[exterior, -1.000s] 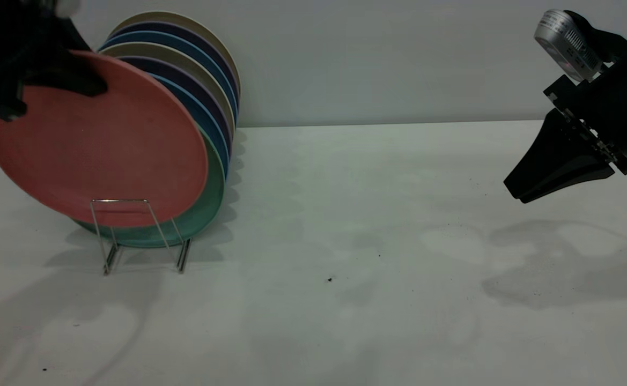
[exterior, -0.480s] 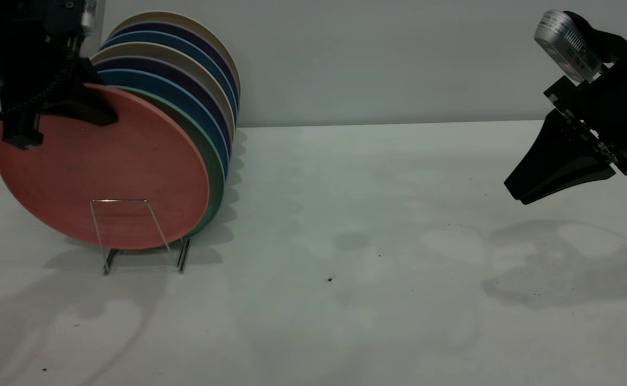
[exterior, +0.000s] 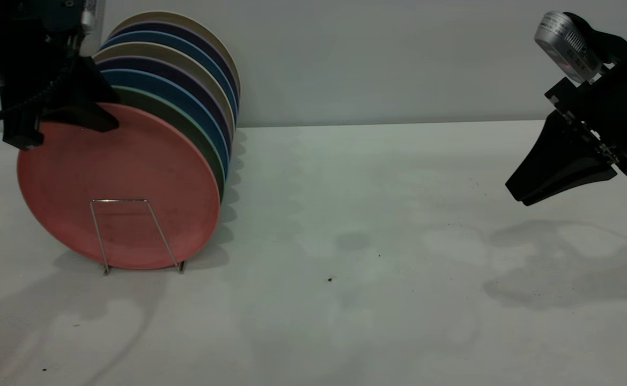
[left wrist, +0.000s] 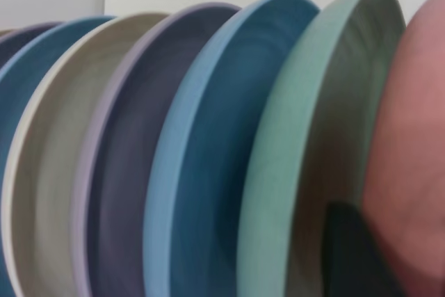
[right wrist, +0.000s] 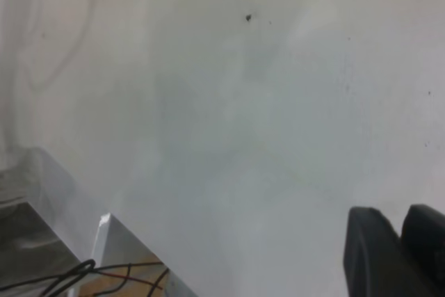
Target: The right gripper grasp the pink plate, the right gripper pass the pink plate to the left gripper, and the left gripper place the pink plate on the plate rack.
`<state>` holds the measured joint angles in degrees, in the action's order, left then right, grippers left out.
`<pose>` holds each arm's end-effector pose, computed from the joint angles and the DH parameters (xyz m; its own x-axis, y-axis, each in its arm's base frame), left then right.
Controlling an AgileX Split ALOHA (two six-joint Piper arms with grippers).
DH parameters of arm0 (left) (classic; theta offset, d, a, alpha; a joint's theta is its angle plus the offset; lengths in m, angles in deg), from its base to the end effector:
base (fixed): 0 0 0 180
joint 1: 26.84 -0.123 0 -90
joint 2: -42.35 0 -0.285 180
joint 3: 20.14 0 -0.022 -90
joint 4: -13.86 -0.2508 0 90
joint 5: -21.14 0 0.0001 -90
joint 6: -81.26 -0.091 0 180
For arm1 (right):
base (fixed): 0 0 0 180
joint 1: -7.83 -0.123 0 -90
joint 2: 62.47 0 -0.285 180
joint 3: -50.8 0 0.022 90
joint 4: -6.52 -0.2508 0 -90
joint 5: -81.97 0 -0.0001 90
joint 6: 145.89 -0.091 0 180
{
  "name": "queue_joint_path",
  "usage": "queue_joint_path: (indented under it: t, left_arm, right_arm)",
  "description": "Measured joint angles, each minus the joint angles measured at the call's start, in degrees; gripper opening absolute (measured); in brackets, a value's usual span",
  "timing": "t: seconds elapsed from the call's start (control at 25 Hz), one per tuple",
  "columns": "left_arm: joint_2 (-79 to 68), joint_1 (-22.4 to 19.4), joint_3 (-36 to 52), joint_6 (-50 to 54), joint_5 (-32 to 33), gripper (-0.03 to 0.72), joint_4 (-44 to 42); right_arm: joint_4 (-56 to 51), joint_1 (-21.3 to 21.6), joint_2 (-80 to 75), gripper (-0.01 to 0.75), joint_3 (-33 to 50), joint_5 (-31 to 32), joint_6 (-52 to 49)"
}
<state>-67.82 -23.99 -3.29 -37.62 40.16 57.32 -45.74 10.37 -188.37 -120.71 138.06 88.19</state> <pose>0.3660 -0.0387 0.1881 0.0098 0.9503 -0.3110 0.7996 0.1793 0.5732 0.3679 0.0435 0.1256 -0.9456 -0.1951 -0.2602 -0.3171 0.7311 0.6041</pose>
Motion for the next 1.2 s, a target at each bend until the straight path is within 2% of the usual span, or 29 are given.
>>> queue_joint_path:
  t: [0.16, 0.28, 0.44, 0.72, 0.88, 1.0, 1.08, 1.2]
  left_arm:
    - [0.00, 0.00, 0.00, 1.49, -0.25, 0.521, 0.00]
    - [0.40, 0.00, 0.00, 2.53, 0.57, 0.587, -0.07]
    - [2.86, 0.00, 0.00, 5.16, 2.65, 0.603, -0.07]
    - [9.32, 0.00, 0.00, 10.65, 12.36, 0.579, -1.85]
    - [14.32, -0.15, 0.00, 30.74, 12.88, 0.563, -2.56]
    - [17.64, -2.40, 0.00, 55.79, 13.17, 0.562, -4.96]
    - [19.03, -4.66, 0.00, 71.81, 14.91, 0.562, -9.50]
    - [20.56, -7.80, 0.00, 94.65, 20.93, 0.562, -22.31]
  right_arm:
    - [0.32, 0.00, 0.00, 0.100, 0.00, 0.00, -0.20]
    - [0.38, 0.00, 0.00, 0.103, 0.00, 0.00, -0.20]
    - [0.92, 0.00, 0.00, 0.109, 0.00, 0.00, -0.20]
    - [1.67, 0.00, 0.00, 0.115, 0.00, -0.22, -0.31]
    - [2.74, 0.00, 0.13, 0.118, 0.00, -0.53, -2.91]
    - [8.62, -0.31, 1.85, 0.118, 0.00, -3.24, -8.06]
    - [15.82, -1.12, 4.17, 0.118, 0.00, -5.82, -14.12]
    - [29.48, -3.58, 9.39, 0.119, 0.00, -8.14, -26.01]
